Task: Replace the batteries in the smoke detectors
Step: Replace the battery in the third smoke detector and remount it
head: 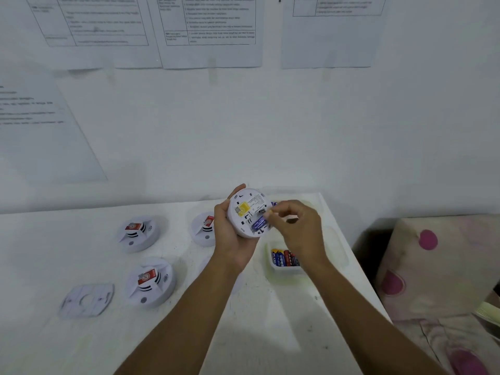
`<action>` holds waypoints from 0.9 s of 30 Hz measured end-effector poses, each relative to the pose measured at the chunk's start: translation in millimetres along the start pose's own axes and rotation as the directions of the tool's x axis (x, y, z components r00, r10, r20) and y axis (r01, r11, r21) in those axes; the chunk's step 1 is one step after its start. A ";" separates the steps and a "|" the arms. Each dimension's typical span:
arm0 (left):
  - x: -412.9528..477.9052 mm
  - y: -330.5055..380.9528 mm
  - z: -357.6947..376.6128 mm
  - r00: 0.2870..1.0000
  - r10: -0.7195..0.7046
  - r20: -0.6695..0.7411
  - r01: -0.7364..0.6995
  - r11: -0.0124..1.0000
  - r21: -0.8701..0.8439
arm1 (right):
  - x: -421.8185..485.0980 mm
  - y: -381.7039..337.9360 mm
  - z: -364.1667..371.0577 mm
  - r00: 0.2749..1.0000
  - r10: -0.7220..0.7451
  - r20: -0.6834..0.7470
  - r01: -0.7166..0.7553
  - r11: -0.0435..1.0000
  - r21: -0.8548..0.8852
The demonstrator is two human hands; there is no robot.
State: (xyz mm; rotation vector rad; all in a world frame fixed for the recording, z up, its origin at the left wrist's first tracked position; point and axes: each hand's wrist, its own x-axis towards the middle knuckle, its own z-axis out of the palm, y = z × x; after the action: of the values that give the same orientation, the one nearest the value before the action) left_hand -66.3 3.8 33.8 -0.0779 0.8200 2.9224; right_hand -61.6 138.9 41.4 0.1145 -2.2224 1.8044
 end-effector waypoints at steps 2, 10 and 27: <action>-0.9 -0.5 0.7 1.000 0.014 -0.004 -0.014 1.000 -0.010 | -13.6 4.5 11.0 0.989 -0.125 -0.082 0.111 0.982 -0.154; 2.0 9.6 -7.1 0.999 0.036 -0.027 -0.035 0.999 0.040 | -21.0 28.9 8.0 0.930 -0.340 0.137 0.367 0.867 -0.339; 29.9 17.0 -17.7 1.000 -0.007 -0.025 0.009 0.996 0.091 | 146.9 60.2 -18.3 0.843 0.378 0.384 0.111 0.576 -0.810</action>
State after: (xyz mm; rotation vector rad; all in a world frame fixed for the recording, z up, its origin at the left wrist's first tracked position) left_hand -97.5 -17.3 25.1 -0.1093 0.9524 2.8776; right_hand -213.4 186.1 26.1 0.2672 -3.3189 0.6109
